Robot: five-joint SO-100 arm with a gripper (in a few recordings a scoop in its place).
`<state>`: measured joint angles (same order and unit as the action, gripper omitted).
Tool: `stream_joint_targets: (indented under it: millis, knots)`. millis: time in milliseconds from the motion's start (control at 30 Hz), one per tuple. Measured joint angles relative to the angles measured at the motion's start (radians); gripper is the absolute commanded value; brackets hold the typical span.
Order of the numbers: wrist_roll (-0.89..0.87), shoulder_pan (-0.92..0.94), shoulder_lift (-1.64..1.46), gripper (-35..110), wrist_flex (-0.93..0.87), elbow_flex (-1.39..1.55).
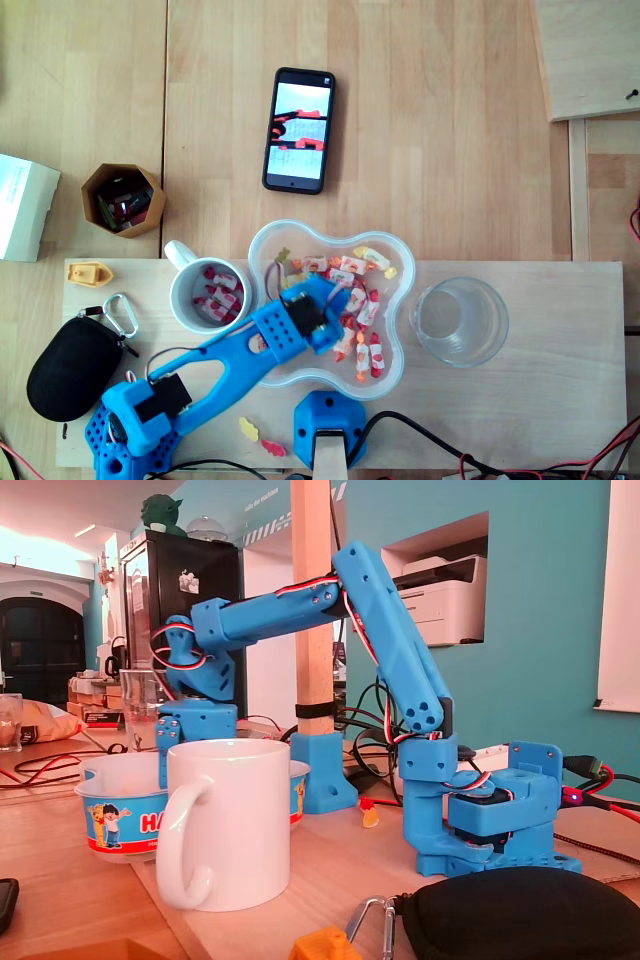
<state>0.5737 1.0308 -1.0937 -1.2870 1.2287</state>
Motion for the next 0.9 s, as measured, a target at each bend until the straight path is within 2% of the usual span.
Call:
stream_joint_targets:
  millis: [633,900]
  knots:
    - [0.014,0.002,0.012,17,0.000,-0.003]
    - [0.014,0.043,0.014,17,-0.064,-0.008]
